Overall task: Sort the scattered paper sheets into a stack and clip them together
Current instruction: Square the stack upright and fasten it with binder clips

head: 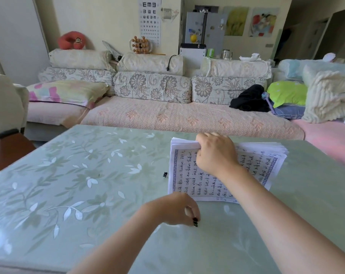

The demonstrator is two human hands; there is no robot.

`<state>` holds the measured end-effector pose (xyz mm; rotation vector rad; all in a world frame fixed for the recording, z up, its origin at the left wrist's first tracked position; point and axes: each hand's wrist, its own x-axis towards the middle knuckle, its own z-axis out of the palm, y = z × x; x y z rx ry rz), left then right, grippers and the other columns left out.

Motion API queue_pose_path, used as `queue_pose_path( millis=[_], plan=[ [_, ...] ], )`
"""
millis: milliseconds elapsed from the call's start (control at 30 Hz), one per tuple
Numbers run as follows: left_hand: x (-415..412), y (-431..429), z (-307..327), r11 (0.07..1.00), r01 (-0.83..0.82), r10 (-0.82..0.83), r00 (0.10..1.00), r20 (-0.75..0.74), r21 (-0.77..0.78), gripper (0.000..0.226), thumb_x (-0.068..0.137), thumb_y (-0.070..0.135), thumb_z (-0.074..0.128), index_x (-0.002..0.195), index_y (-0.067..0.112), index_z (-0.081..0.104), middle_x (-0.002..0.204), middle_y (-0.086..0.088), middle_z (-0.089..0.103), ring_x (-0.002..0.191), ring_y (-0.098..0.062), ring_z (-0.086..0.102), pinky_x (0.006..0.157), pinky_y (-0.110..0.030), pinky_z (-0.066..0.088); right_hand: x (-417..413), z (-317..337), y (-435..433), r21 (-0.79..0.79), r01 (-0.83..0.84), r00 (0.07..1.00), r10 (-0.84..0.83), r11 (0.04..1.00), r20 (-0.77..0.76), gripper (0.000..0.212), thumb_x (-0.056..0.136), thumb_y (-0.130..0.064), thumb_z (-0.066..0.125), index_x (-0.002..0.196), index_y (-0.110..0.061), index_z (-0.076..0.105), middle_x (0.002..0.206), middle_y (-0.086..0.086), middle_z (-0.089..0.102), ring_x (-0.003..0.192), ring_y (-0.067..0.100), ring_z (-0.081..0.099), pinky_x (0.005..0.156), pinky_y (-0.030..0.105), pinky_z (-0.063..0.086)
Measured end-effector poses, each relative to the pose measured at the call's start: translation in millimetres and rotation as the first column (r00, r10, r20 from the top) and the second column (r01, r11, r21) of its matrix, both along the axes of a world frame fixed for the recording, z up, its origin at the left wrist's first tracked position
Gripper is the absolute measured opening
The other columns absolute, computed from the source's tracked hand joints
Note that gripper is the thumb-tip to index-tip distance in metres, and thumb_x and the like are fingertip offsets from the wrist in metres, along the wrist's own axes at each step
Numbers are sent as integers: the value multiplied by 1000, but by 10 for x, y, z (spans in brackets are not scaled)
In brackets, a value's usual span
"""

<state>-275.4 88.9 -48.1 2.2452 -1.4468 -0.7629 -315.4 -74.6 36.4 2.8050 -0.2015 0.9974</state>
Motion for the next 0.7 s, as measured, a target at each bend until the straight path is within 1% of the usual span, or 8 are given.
queue_pose_path(
  millis=[100,167,233,300,400,467,567,700],
  plan=[
    [-1,-127,186,1000,3,0,989,148,-17,39,82,35,73,119,40,63,113,19,64,82,7,55,83,-23,46,-15,5,-3,19,5,999,-5,1000,-40,16,73,-7,50,79,-19,41,71,-5,45,70,22,50,65,30,27],
    [16,-120,488,946,-50,118,974,195,-319,24,83,27,66,106,33,71,94,17,69,68,8,54,72,-21,44,-14,16,0,25,-3,1000,3,1000,-23,7,74,-13,44,78,-19,43,71,-3,50,74,24,56,65,31,28],
    [81,-62,752,688,-42,331,907,261,-725,18,79,18,56,88,21,71,78,11,64,64,-3,54,64,-27,46,-8,31,17,33,15,999,-14,999,-32,10,79,-20,37,77,-18,47,72,-3,54,75,22,57,65,31,29],
    [201,-24,908,512,104,495,775,392,-853,19,76,16,54,92,13,65,91,3,59,84,-16,53,75,-31,45,-8,36,16,22,38,997,-36,999,-67,7,82,-14,43,81,-19,49,73,-6,51,76,19,56,67,31,31],
    [380,-54,967,746,113,498,560,663,-656,49,75,30,57,122,15,58,122,1,54,115,-21,46,97,-34,37,-22,46,10,15,18,998,-17,1000,-53,9,79,-12,55,87,-16,58,77,-3,59,76,21,57,67,32,35],
    [441,-126,910,850,74,414,518,748,-521,49,78,38,53,123,20,58,114,5,59,109,-21,52,94,-35,39,-21,26,3,28,-3,999,4,1000,-36,12,75,-11,58,85,-14,60,76,-1,62,75,23,60,65,31,37],
    [490,-190,846,852,56,411,546,730,-521,33,79,38,50,105,22,61,89,7,62,84,-21,59,76,-33,43,-35,16,-19,34,-40,997,42,999,-59,8,74,-17,49,81,-18,52,72,-6,53,71,20,53,64,31,37],
    [538,-196,879,848,87,373,602,706,-522,25,81,34,53,102,21,58,88,7,59,82,-19,57,59,-27,34,-97,101,-131,0,-132,981,130,991,-141,10,83,-25,48,90,-18,53,77,-10,50,72,16,45,65,31,34]
  ],
)
